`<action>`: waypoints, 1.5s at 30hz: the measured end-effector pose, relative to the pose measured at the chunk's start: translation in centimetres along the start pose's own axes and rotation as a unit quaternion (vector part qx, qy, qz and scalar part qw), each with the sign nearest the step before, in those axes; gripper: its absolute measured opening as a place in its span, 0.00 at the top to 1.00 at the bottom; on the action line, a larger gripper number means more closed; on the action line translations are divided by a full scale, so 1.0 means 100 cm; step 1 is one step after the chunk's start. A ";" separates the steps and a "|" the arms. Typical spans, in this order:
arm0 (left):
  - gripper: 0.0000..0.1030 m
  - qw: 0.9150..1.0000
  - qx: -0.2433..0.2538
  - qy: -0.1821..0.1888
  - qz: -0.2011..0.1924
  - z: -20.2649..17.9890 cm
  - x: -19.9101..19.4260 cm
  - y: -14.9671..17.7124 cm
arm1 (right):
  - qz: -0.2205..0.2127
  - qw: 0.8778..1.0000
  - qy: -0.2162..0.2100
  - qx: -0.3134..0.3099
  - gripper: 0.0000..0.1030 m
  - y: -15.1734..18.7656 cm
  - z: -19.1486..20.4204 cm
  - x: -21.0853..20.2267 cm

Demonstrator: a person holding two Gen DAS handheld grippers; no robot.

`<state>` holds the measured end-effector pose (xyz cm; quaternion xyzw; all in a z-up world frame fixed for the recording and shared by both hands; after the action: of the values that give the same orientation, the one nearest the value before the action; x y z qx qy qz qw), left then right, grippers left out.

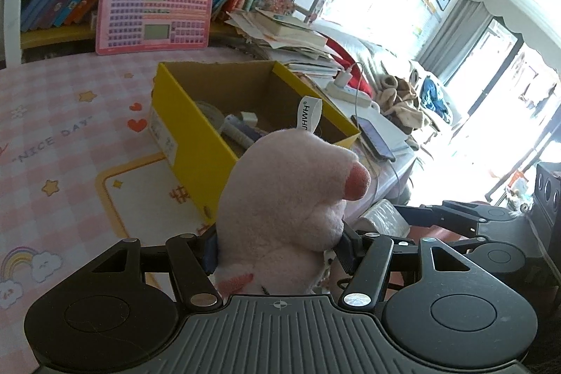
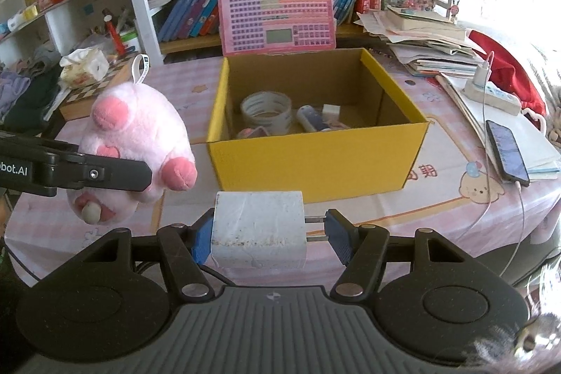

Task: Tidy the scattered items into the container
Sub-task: 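Carry adapter in right gripper while left gripper carries plush pig toward yellow box, then lower adapter into box and open right gripper while left gripper releases pig inside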

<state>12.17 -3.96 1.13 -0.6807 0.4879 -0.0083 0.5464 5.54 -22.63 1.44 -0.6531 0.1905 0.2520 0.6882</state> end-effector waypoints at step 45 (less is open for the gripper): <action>0.40 0.987 0.102 -0.123 0.006 -0.014 0.161 -0.065 | -0.049 0.994 -0.088 -0.039 0.39 -0.126 -0.107 0.145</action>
<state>24.14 -16.32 -1.84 -0.6137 0.4178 0.0292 0.6693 25.39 -32.06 2.16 -0.6635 0.0870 0.2820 0.6875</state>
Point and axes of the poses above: each gripper's, at about its wrist camera, not at the fingertips, and x roughly the way its jaws point, z to its left, y to its underside, the point moved 4 cm from there along x, roughly the way its jaws point, and after that the axes turned 8 degrees about -z, right-handed, at the moved point
